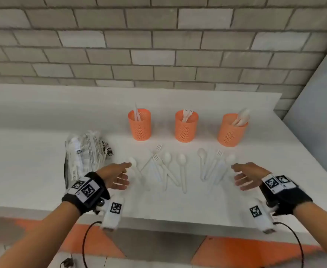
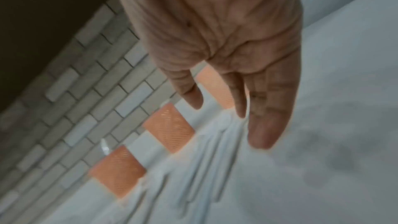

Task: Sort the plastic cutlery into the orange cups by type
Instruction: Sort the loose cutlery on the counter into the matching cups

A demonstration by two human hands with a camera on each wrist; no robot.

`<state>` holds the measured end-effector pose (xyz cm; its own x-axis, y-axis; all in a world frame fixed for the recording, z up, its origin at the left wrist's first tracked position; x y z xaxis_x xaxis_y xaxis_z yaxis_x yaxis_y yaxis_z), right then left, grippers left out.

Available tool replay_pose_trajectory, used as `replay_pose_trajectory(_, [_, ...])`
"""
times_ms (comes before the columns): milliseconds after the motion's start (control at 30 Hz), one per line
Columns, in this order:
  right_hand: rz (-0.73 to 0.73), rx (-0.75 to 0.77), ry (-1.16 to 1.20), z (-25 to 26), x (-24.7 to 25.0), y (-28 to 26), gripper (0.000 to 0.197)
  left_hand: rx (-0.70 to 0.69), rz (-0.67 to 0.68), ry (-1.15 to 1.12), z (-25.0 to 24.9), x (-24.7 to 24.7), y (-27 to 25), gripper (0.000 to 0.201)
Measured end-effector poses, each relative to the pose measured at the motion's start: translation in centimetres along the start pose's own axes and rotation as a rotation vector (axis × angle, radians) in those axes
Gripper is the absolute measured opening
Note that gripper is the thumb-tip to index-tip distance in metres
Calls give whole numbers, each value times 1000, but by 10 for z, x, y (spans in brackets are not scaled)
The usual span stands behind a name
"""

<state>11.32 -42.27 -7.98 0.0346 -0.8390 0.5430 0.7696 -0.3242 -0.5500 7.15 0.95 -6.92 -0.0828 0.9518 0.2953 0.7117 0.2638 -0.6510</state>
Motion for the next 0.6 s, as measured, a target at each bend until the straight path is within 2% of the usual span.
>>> replay_pose_trajectory(67, [-81, -34, -37, -4, 5, 6, 47, 53, -46, -28, 1, 1, 7, 35])
replay_pose_trajectory(167, [-103, -49, -50, 0, 0, 16, 41, 85, -104, -24, 0, -5, 23, 37])
replay_pose_trajectory(267, [-127, -44, -77, 15, -7, 16, 40, 62, -150, 16, -13, -14, 31, 43])
replay_pose_trajectory(367, [-124, -5, -158, 33, -20, 16, 54, 8, -186, 86, -32, -25, 35, 53])
replay_pose_trajectory(467, [-134, 22, -266, 45, -32, 16, 69, -25, -126, 185, -46, -51, 32, 53])
replay_pose_trajectory(600, [-109, 64, -428, 61, -59, 3, 79, -36, -5, 248, -53, -99, 27, 56])
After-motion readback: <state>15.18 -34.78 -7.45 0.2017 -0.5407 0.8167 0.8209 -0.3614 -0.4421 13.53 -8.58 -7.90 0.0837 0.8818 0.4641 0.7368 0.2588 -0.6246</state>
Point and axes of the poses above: each hand's wrist, its own y-axis towards the middle knuckle, its own x-axis out of the back of the hand, z = x × y, the point moved 10 cm from there along y, towards the middle knuckle, and after that the axes turned 10 degrees about -z, right-handed, at the moved point
